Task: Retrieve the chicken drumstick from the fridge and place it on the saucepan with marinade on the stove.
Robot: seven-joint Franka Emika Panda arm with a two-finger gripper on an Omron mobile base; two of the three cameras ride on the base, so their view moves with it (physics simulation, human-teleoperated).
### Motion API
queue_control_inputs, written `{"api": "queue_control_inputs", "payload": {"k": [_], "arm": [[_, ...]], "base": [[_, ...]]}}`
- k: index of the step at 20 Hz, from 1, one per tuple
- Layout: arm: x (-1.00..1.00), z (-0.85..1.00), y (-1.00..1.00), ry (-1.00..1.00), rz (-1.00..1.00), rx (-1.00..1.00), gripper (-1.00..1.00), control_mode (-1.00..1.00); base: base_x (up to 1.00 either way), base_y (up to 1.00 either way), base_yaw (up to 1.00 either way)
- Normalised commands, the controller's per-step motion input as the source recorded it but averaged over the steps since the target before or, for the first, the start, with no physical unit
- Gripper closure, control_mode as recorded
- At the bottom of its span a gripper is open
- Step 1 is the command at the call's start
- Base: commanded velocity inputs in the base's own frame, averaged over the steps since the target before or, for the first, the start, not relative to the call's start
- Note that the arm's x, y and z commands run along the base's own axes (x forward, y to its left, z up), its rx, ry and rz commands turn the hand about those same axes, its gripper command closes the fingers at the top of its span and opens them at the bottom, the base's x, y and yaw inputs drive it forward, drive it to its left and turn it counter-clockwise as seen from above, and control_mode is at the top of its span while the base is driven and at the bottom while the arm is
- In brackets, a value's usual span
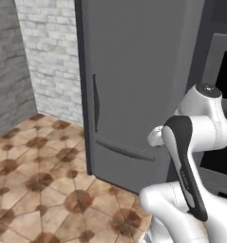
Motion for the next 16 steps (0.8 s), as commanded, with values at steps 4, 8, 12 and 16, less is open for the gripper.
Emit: {"api": "queue_control_inputs", "payload": {"k": [4,8,12,16], "arm": [[0.00,0.00,0.00,0.00,0.00,0.00,-1.00,1.00],[0.00,0.00,0.00,0.00,0.00,0.00,-1.00,1.00],[0.00,0.00,0.00,0.00,0.00,0.00,-1.00,1.00],[0.00,0.00,0.00,0.00,0.00,0.00,-1.00,1.00]], "base": [[1.00,0.55,0.12],[1.00,0.57,0.25],[1.00,0.48,0.37],[1.00,0.39,0.51]]}}
